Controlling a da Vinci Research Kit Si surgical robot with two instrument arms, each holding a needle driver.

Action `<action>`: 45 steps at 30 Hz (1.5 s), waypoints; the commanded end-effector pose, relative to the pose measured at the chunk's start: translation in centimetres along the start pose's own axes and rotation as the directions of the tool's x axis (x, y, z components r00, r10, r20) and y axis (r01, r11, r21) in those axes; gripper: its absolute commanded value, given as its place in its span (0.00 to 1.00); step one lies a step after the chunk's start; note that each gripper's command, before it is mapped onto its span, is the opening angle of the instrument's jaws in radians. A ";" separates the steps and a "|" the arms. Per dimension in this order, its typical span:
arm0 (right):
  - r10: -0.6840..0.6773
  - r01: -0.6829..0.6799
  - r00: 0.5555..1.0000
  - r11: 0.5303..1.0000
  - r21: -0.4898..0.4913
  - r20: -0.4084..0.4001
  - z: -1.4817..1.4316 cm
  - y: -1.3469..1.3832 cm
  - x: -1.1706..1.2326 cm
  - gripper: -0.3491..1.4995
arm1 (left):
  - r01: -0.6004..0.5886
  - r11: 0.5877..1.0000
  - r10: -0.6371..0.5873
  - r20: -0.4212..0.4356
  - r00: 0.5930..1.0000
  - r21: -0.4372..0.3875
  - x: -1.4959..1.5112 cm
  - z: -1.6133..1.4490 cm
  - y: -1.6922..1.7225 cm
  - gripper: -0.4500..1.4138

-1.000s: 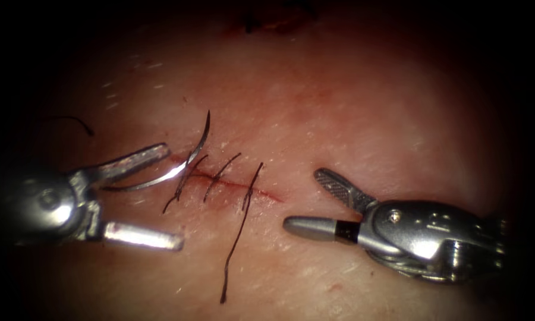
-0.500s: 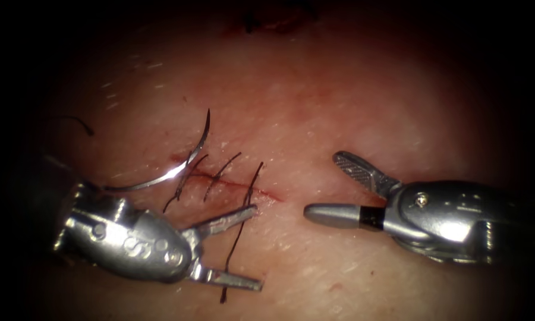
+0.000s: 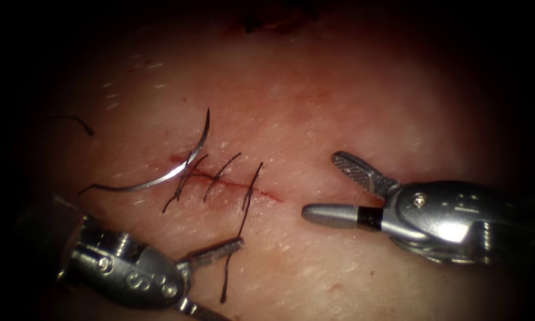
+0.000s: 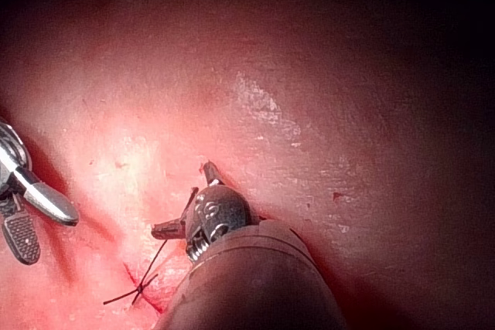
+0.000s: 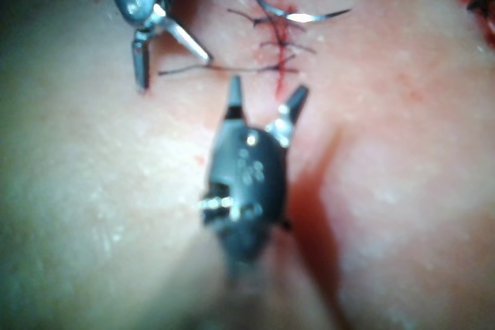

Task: Wound Closure
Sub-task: Pick up the remaining suture tail with the left gripper

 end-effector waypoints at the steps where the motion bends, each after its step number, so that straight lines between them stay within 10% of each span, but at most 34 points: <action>1: 0.005 -0.005 1.000 1.000 0.005 -0.001 0.05 -0.15 -0.06 0.93 | 0.004 1.000 -0.004 0.003 1.000 -0.011 0.07 0.09 0.17 0.76; 24: 0.003 -0.003 1.000 1.000 0.002 -0.002 0.09 -0.18 -0.07 0.93 | -0.054 0.998 0.054 -0.022 0.998 0.036 -0.17 0.18 -0.10 0.65; 31: 0.001 -0.001 1.000 1.000 0.002 -0.002 0.10 -0.20 -0.09 0.92 | -0.095 0.995 0.096 -0.025 0.995 0.042 -0.17 0.18 -0.12 0.44; 37: -0.001 0.001 1.000 1.000 0.002 -0.003 0.11 -0.21 -0.11 0.92 | -0.174 0.982 0.178 -0.045 0.983 0.077 -0.13 0.19 -0.11 0.00; 45: 0.000 0.000 1.000 1.000 0.004 -0.003 0.12 -0.21 -0.10 0.91 | -0.180 0.978 0.188 -0.074 0.979 0.106 -0.15 0.17 -0.12 0.00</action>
